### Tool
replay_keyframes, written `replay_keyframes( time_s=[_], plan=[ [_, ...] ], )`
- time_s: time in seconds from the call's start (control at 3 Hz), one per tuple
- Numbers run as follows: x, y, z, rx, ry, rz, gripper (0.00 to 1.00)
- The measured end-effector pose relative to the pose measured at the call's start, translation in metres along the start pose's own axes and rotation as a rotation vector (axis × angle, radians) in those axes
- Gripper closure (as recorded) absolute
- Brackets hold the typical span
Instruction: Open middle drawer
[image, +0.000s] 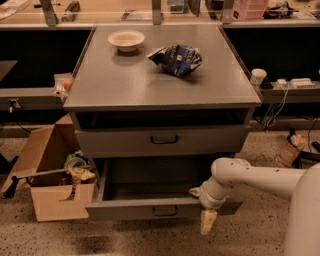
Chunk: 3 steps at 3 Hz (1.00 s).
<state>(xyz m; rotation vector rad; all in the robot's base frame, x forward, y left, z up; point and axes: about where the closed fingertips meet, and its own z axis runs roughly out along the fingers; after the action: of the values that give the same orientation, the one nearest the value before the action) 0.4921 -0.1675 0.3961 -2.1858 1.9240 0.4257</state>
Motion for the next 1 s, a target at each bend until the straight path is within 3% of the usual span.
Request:
replay_keyframes(
  time_s=[0.33,0.67,1.0],
  plan=[
    [0.004,0.029,0.002,-0.039,0.001,0.005,0.27],
    [0.004,0.032,0.001,-0.044,0.002,0.005,0.50],
    [0.003,0.040,-0.001,-0.053,0.005,0.002,0.39]
  ],
)
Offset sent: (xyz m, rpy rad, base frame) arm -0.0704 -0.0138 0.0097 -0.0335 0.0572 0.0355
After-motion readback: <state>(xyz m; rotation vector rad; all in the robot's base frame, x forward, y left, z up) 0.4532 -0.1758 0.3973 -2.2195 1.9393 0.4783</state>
